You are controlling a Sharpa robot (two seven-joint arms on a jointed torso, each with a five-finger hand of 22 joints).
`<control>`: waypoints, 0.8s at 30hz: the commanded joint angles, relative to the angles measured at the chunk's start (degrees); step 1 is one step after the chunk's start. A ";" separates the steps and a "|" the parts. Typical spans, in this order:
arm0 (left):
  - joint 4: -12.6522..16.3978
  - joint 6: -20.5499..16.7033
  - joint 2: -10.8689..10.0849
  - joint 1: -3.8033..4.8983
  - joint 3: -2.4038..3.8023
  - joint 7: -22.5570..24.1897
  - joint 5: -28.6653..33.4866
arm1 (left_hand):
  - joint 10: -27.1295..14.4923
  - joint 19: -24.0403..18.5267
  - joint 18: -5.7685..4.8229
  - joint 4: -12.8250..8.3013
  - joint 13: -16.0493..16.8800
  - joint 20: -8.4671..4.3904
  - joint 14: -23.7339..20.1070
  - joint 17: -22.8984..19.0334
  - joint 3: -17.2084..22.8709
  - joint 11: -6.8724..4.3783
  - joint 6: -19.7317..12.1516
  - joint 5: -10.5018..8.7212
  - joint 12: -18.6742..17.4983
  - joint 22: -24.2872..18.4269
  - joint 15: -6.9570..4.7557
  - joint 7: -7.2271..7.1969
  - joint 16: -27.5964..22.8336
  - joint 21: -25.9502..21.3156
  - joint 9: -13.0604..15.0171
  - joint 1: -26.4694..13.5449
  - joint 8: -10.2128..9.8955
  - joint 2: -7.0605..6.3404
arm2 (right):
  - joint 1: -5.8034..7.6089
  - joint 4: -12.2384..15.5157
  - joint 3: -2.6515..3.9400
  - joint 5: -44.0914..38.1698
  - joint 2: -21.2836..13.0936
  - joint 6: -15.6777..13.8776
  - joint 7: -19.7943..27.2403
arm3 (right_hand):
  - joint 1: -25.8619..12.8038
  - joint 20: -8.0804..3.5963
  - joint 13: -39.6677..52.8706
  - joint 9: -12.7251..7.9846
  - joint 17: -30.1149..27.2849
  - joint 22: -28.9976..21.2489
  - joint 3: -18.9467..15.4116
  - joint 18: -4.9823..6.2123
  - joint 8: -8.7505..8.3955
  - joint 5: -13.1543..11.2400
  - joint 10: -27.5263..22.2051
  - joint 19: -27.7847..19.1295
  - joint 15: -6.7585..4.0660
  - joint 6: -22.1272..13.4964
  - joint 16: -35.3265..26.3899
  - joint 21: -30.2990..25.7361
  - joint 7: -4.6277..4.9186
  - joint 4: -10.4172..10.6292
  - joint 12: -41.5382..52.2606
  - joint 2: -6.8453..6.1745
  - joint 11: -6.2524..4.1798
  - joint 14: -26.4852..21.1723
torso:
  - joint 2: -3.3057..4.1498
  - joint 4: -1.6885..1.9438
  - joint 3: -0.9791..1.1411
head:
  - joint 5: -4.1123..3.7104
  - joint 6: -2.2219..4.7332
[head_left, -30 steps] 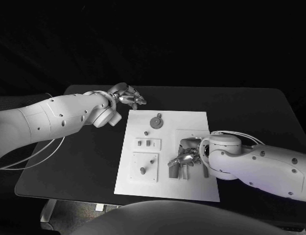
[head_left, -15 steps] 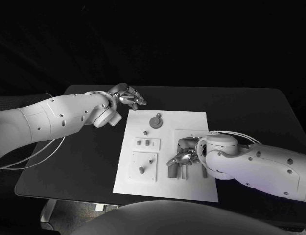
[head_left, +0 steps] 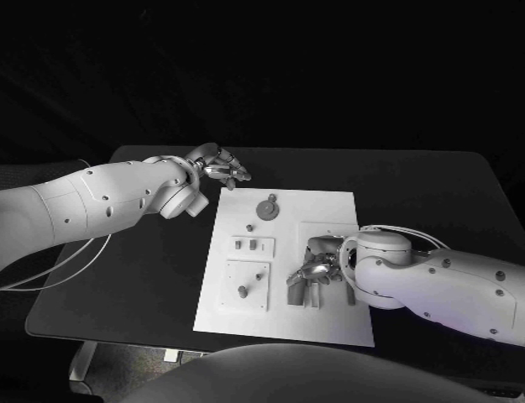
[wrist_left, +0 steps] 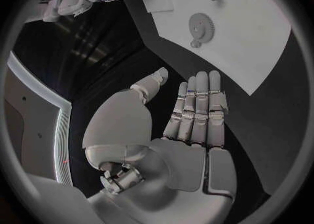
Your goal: Assemble the parts on the task board
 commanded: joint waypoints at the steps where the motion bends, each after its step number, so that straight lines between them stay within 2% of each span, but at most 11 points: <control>1: 0.07 0.77 0.04 0.05 0.03 -0.16 -0.45 | -0.42 0.32 1.22 0.24 -0.08 -0.14 0.36 0.10 -0.01 0.18 -0.29 -0.13 0.22 0.10 -0.10 0.07 -0.28 -0.37 0.01 0.04 -0.27 0.29 | -0.51 -0.21 -0.40 4.92 -0.17 -1.65 0.44 | 5.85 0.27 -0.01 -0.11 0.08 0.43 3.73 1.69 0.26 0.36 0.35 0.20 0.11 -0.07 -0.27 0.16 0.44 -2.45 -0.22 4.89 0.10 0.22 | 0.00 -0.01 0.01 | 0.04 0.00; 12: 0.05 1.06 -0.07 0.05 0.02 -0.75 -0.89 | -0.58 0.33 1.23 0.17 -0.15 -0.16 0.38 0.19 0.00 0.24 -0.32 -0.13 0.16 0.13 -0.11 0.09 -0.32 -0.38 0.00 0.16 -0.29 0.26 | -0.49 -0.66 -0.38 10.01 -0.72 -4.76 1.18 | 6.37 0.47 -0.06 -0.19 -0.33 0.43 4.62 1.69 0.14 0.30 0.34 0.22 0.26 -0.16 -0.40 0.14 0.52 -2.82 -0.34 5.11 0.18 0.03 | 0.00 -0.01 0.01 | 0.18 0.00; 24: -0.14 1.58 -0.29 0.05 0.01 -1.38 -1.43 | -0.80 0.34 1.23 0.08 -0.24 -0.17 0.40 0.30 0.03 0.33 -0.32 -0.12 0.08 0.17 -0.11 0.10 -0.39 -0.39 0.00 0.31 -0.31 0.22 | -0.24 -0.70 -0.35 11.80 -1.49 -5.07 1.78 | 6.49 0.53 -0.07 -0.21 -0.44 0.45 4.79 1.68 0.11 0.27 0.35 0.21 0.31 -0.17 -0.45 0.14 0.55 -2.85 -0.37 5.07 0.21 -0.04 | 0.00 -0.01 0.01 | 0.31 0.00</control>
